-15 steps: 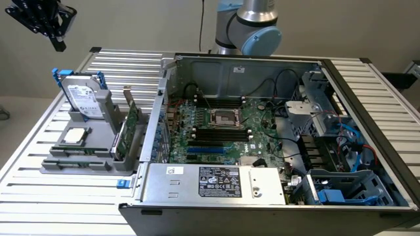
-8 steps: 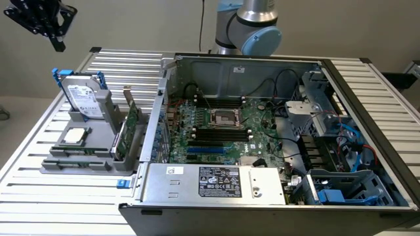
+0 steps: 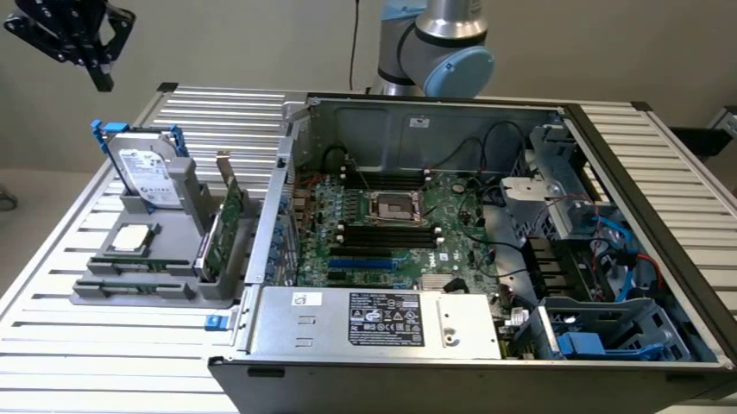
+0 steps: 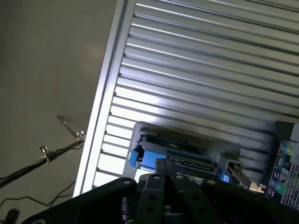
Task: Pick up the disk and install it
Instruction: 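Pick up the disk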
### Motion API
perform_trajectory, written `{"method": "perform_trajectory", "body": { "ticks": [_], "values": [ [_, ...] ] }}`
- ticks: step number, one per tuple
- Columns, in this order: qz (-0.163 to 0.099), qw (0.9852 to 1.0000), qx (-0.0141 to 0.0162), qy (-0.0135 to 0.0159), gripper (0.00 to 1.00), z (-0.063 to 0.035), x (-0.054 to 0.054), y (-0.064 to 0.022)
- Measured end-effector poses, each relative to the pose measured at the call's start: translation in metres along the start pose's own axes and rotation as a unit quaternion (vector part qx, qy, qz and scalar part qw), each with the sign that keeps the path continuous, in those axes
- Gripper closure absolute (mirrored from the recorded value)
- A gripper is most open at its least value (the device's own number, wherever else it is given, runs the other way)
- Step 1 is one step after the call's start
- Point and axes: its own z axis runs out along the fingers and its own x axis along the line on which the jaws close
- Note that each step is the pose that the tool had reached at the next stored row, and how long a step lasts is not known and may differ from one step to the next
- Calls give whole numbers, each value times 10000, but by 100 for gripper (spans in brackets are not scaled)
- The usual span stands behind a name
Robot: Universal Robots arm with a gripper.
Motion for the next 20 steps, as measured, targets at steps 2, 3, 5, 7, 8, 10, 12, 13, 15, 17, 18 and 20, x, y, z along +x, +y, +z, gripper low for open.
{"method": "perform_trajectory", "body": {
  "ticks": [2,3,5,7,8,10,12,13,15,17,18,20],
  "values": [
    [-180,9998,5,7,89,2,0,0],
    [-270,9996,7,11,89,4,0,0],
    [-454,9990,12,19,89,8,0,0],
    [-636,9980,17,27,89,14,-1,0],
    [-726,9974,20,31,89,17,-1,-1],
    [-905,9959,25,38,89,24,-1,-1],
    [-1089,9940,30,46,89,30,-1,-1],
    [-1179,9930,32,50,89,33,-1,-1],
    [-1356,9907,37,56,89,38,-1,-1],
    [-1539,9880,42,65,89,41,-1,-2],
    [-1629,9866,45,68,89,43,-1,-2],
    [-1805,9835,50,75,89,46,-1,-2]
  ]
}}
